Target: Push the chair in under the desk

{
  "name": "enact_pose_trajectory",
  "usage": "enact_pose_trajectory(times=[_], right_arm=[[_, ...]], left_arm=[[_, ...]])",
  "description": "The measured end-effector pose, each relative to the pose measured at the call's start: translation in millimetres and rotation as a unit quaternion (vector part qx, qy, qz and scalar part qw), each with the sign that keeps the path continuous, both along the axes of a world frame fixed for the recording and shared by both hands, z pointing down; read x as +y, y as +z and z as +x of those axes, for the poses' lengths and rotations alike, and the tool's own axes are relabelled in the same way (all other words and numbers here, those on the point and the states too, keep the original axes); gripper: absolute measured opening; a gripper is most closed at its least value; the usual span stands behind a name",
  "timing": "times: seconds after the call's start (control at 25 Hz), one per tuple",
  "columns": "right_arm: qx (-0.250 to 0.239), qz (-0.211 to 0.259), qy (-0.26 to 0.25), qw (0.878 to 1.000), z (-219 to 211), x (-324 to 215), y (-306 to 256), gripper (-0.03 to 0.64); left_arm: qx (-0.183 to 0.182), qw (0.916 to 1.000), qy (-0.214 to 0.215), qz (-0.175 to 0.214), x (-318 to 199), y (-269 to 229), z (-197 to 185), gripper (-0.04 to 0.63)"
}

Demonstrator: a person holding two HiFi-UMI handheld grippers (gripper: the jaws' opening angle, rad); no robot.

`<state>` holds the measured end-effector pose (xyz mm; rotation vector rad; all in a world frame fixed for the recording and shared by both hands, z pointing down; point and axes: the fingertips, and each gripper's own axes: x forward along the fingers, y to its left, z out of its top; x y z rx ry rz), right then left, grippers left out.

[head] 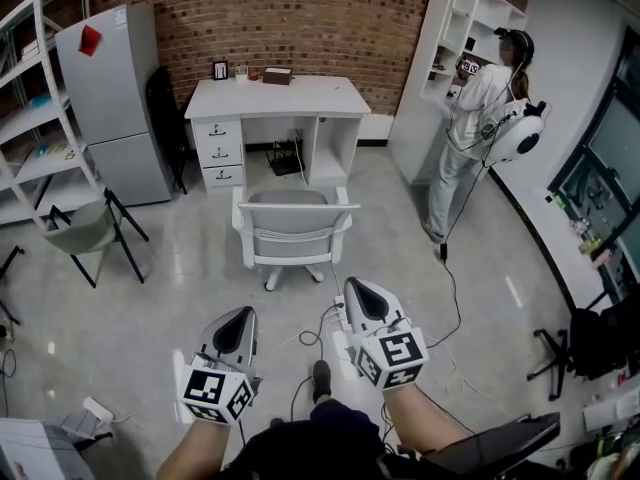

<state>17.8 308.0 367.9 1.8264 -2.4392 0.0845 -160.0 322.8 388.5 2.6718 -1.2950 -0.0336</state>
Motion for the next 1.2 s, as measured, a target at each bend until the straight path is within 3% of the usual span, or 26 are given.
enact_pose_trajectory(times=[0.4,1.04,1.2], right_arm=[[-0.015,0.003,-0.014,1.0,41,-80,-6,0.003],[-0.023,-0.007,-0.039,0.999,103,-178,8,0.003],[0.008,0.002,-0.049,0.999,120,-191,10,0.003]], left_arm=[[-0.015,0.9995,-0.029,0.003,-77,-8,31,0.008],[-0.04,0.9987,-0.029,-0.012,-177,5,96,0.008],[-0.05,0.9982,-0.031,-0.011,-193,7,118,0.008]])
